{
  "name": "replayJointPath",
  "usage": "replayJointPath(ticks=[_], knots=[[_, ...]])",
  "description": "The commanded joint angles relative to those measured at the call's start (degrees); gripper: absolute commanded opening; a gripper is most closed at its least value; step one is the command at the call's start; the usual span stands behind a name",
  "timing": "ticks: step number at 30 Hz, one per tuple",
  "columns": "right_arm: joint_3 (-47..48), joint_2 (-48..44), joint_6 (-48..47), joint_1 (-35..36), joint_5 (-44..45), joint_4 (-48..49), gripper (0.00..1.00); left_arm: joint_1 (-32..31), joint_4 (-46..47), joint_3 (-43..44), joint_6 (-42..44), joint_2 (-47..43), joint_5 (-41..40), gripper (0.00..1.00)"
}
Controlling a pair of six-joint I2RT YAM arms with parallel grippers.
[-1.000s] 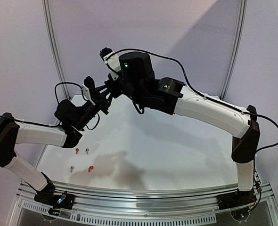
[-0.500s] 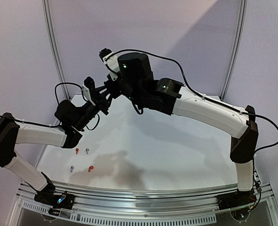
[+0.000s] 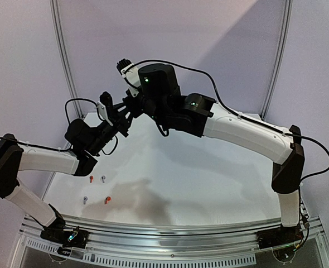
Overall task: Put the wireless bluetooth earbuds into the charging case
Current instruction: Insert the left earbud into the left side groove of the charging case.
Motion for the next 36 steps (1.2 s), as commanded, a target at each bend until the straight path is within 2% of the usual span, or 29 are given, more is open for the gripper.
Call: replayJointPath(ticks=[1,36], knots=[[0.34,2.72,0.03,0.12,0.22,-4.40,0.15,-0.06,4.98,0.38,0.57,-1.31,-0.37,0.00],[0.44,2.63,-0.34,-0.33,3.40,-4.09,0.29,0.12,6.37,-0.63,-2.77,-1.73,1.83,0.00]])
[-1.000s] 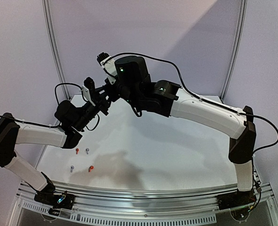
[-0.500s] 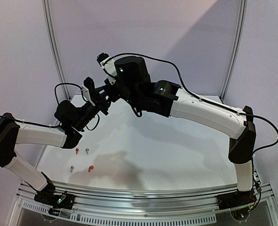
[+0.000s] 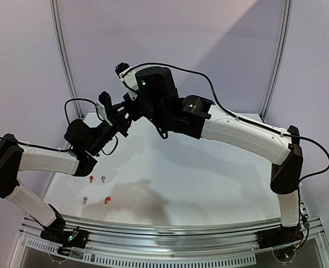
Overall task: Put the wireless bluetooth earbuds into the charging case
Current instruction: Insert the left earbud into the left side groove of the charging case.
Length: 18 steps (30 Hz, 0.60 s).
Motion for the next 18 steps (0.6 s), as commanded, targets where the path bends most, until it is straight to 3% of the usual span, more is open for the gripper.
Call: replayJointPath(ticks=[1,18], knots=[[0.45,2.06,-0.09,-0.44,2.40,-3.19,0.30,0.10,5.62,-0.44,-1.15,-1.74,1.11,0.00],[0.66,1.73,0.38,-0.69,2.83,-3.02,0.39,0.19,6.24,-0.97,-3.77,-2.00,1.90,0.00]])
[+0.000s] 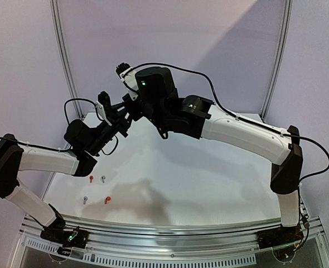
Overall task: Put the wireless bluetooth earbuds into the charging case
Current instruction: Insert the left earbud into the left side groove of the charging case.
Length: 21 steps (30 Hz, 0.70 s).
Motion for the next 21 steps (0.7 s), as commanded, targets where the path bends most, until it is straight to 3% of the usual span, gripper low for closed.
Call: replayJointPath(ticks=[1,21], knots=[[0.67,1.74,0.28,-0.63,1.82,-2.63,0.39,0.12,5.61,-0.89,-2.32,-2.06,1.39,0.00],[2.34,1.09,0.14,-0.68,1.47,-2.09,0.46,0.21,5.00,-1.35,-5.95,-2.07,5.14,0.00]])
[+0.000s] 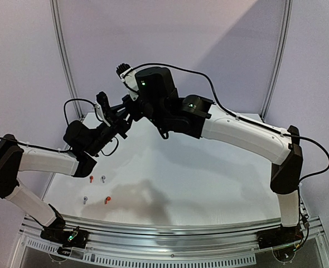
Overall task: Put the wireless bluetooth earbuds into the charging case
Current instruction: Insert the left earbud into the left side groove of the charging case.
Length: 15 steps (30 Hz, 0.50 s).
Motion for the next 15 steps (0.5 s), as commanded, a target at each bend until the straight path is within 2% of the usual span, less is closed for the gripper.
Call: replayJointPath(ticks=[1,15], knots=[[2.36,1.06,0.07,-0.65,1.10,-1.28,0.46,0.08,3.90,-0.63,-0.46,-1.96,2.33,0.00],[3.73,0.65,-0.39,-0.63,-0.13,-0.76,0.51,0.52,3.21,-0.54,-0.19,-1.78,1.52,0.00]])
